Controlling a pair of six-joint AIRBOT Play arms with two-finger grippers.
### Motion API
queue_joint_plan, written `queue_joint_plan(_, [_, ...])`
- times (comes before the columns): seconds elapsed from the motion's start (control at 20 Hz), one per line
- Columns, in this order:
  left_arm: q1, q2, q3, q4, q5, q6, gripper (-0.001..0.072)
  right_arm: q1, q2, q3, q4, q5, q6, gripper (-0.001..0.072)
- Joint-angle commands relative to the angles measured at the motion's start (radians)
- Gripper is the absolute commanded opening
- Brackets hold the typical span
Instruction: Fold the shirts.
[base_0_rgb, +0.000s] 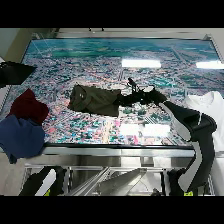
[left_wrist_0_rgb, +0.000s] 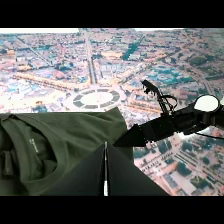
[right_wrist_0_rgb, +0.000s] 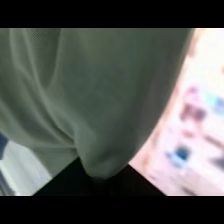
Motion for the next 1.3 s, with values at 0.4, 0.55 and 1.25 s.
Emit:
queue_joint_plan(0.4, [0.001, 0.001, 0.000, 0.001, 0.034, 0.000, 0.0020, -0.218, 0.599, 0.096, 0.087, -0.007, 0.018, 0.0024])
queue_joint_plan(0.55, [0.001, 0.001, 0.000, 0.001, 0.038, 0.000, 0.0020, -0.399, 0.794, 0.109, -0.151, -0.006, 0.209, 0.0024])
queue_joint_plan(1.25, [0.001, -0.041, 0.000, -0.001, 0.005, -0.014, 0.0020, -1.081, 0.586, 0.263, -0.222, 0.136, 0.362, 0.0024])
